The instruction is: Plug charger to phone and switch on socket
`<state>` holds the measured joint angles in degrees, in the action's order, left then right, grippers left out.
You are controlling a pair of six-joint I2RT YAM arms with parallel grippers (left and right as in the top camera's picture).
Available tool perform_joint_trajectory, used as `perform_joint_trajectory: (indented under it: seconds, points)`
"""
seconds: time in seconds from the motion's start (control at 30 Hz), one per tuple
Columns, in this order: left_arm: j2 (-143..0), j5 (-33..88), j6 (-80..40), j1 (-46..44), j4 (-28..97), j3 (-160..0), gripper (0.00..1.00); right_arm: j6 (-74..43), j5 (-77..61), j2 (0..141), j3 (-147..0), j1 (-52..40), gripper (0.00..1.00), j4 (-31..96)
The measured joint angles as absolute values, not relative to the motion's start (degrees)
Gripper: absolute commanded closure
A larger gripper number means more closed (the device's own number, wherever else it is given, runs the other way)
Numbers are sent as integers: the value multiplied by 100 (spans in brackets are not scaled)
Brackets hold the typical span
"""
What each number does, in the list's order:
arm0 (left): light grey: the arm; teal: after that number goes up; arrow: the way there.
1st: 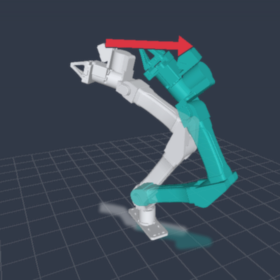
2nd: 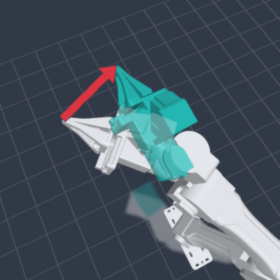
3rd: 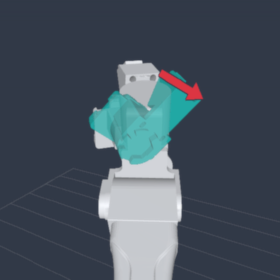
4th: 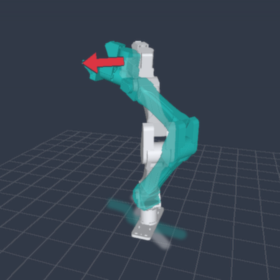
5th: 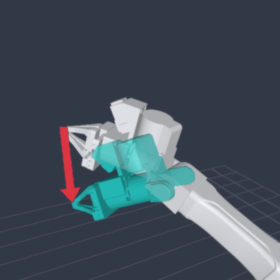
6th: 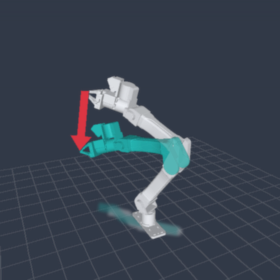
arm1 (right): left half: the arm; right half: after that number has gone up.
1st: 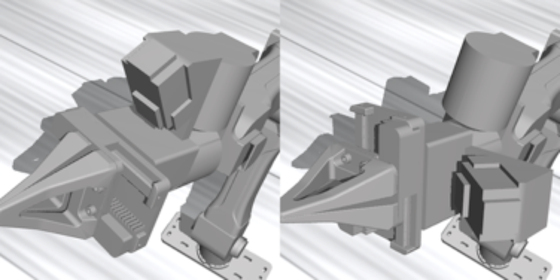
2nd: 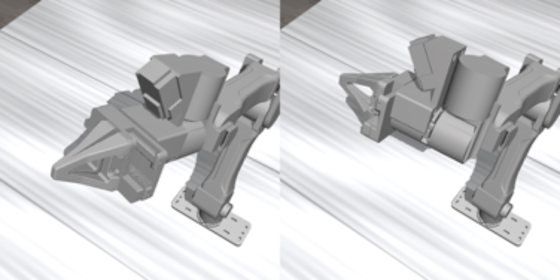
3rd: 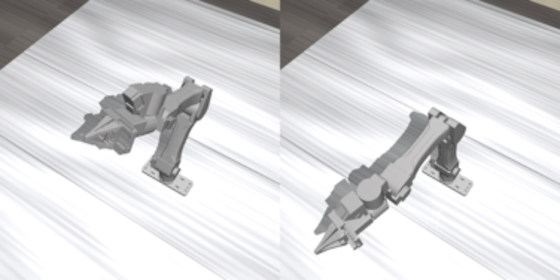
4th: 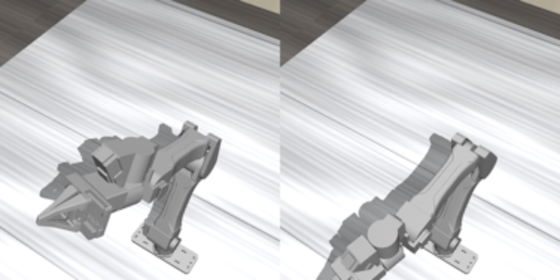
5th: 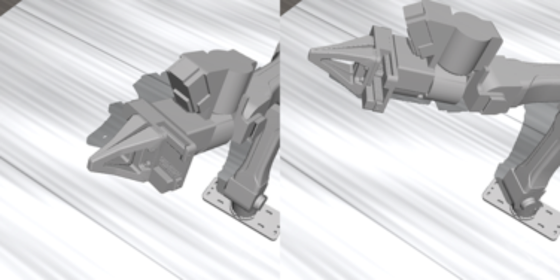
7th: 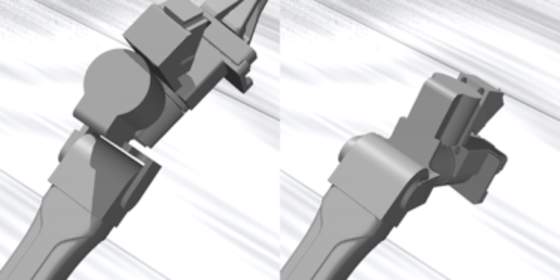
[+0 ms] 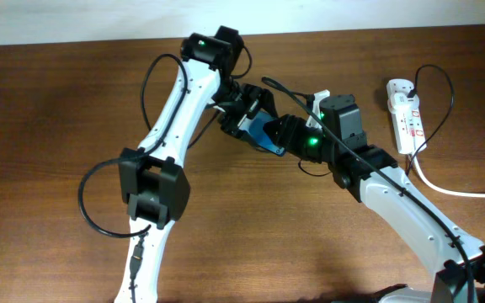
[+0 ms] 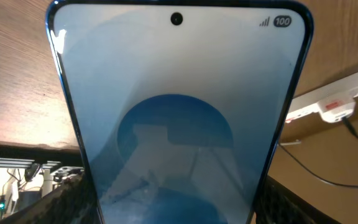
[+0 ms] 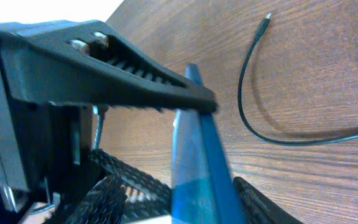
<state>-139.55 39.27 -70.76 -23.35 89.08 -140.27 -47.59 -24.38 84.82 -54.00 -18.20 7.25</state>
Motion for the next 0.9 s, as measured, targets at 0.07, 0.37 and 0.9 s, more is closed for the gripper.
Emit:
perform_joint_trajectory:
  seconds: [0.07, 0.37, 0.9]
  points:
    - [-13952, 3927, -7078, -2477, 8903, -14027, 100, -4762, -2397, 8482, -5400, -1822, 57, 696]
    - [-13952, 3951, -7076, -2495, 8925, -14027, 100, -4762, -2263, 8486, -5400, -1820, 86, 884]
    - [-13952, 4648, -4729, -2423, 7728, -14132, 1, -4707, -2547, 7990, -5367, -419, 96, 1619]
